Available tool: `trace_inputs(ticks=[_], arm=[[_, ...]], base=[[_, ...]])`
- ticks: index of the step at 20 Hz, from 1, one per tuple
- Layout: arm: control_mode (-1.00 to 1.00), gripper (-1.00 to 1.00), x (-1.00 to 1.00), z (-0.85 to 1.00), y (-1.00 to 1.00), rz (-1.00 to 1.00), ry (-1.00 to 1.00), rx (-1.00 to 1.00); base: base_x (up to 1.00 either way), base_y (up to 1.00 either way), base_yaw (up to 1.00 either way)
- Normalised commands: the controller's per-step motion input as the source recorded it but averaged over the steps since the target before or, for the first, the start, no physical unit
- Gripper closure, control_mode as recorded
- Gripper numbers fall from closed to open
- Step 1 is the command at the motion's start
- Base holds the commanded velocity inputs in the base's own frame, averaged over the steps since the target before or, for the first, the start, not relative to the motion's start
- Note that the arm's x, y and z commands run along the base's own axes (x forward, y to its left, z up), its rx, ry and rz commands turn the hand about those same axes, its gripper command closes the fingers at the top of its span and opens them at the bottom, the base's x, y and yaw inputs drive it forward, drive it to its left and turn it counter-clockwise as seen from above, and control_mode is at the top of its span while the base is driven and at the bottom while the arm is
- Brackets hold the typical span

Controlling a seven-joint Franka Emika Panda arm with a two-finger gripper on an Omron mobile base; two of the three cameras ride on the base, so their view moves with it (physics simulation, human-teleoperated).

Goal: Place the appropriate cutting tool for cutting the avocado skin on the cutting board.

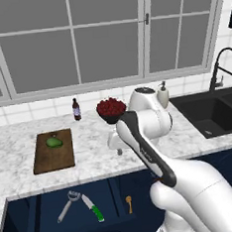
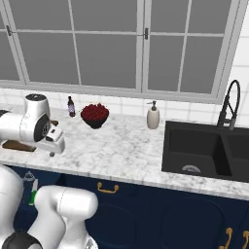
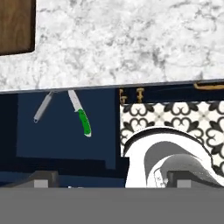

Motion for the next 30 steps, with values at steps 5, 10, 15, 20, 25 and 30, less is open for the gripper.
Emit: trace_inputs(ticks=[5,10,15,20,25,30], arm=[[-1.00,-1.00,0.04,-0.67,1.00,0.03,0.29,-0.18],[-1.00,-1.00,0.07,-0.72,0.97,0.03,0.13,-0.28],[-1.00,-1.00,-0.24,-0.62,0.73,0.00,-0.01,-0.06],[-1.00,-1.00,-0.09,-0.48,0.19,-0.06,0.01,0.00],[-1.00,-1.00,-0.05,-0.56,0.06,-0.09,0.01,0.00],[-1.00,-1.00,-0.01,-0.57,0.08,-0.06,0.02,0.00]], base=[[0.00,0.00,0.00],[0.00,0.00,0.00],[0.00,0.00,0.00],[0.00,0.00,0.00],[0.00,0.00,0.00],[0.00,0.00,0.00]])
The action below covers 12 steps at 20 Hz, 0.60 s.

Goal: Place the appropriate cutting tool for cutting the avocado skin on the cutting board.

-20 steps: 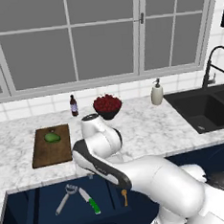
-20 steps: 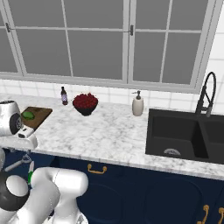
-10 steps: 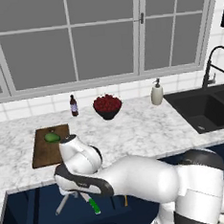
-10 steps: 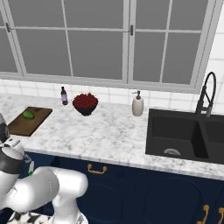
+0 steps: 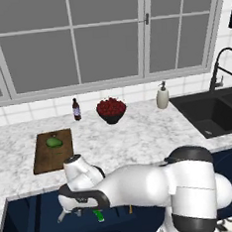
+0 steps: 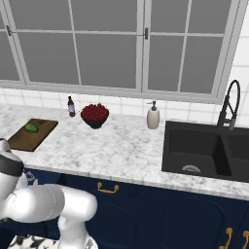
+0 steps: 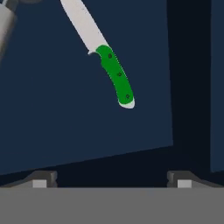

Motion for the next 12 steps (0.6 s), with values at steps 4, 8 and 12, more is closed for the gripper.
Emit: trace_inputs(ticks=[4,8,12], arm=[[-1.00,-1.00,-0.06,-0.44,0.04,0.00,0.00,0.00],[-1.00,-1.00,-0.38,-0.26,0.08,0.00,0.03,0.00],[-1.00,-1.00,-0.78,-0.23,0.03,0.00,0.00,0.00]], base=[[0.00,0.00,0.00],[0.00,0.00,0.00],[0.00,0.00,0.00]])
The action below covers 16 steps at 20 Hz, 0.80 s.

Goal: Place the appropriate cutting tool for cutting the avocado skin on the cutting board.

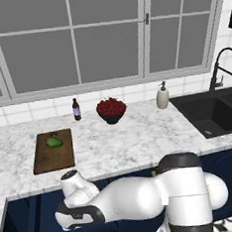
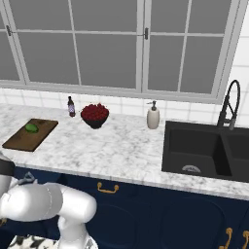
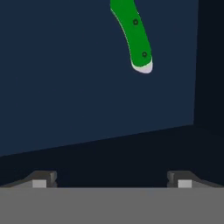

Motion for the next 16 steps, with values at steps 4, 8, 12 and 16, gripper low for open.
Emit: trace_inputs(ticks=[4,8,12,16], arm=[[-1.00,-1.00,-0.87,-0.04,0.06,0.00,0.03,0.00],[-1.00,-1.00,-0.93,0.06,0.04,-0.03,0.13,0.04],[-1.00,-1.00,-0.86,0.26,0.02,-0.09,0.16,0.06],[-1.00,-1.00,0.07,0.44,0.04,-0.04,0.08,-0.01]], base=[[0.00,0.00,0.00],[0.00,0.00,0.00],[0.00,0.00,0.00],[0.00,0.00,0.00]])
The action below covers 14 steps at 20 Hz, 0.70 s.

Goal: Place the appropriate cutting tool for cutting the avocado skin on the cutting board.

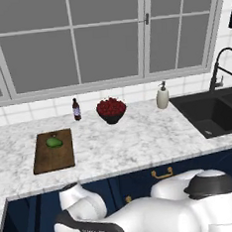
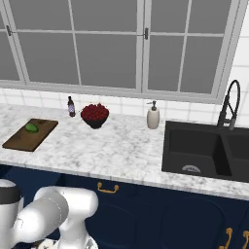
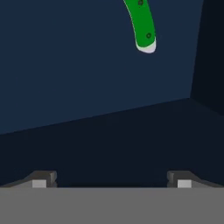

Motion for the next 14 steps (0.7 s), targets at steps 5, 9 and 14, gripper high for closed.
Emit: trace_inputs(ticks=[5,9,14], arm=[[-1.00,-1.00,0.82,0.13,0.00,0.00,-0.01,-0.06],[-1.00,-1.00,0.45,0.00,-0.01,0.05,-0.03,-0.03],[-1.00,-1.00,0.08,-0.17,-0.03,0.09,-0.15,-0.01]], base=[[0.00,0.00,0.00],[0.00,0.00,0.00],[0.00,0.00,0.00]])
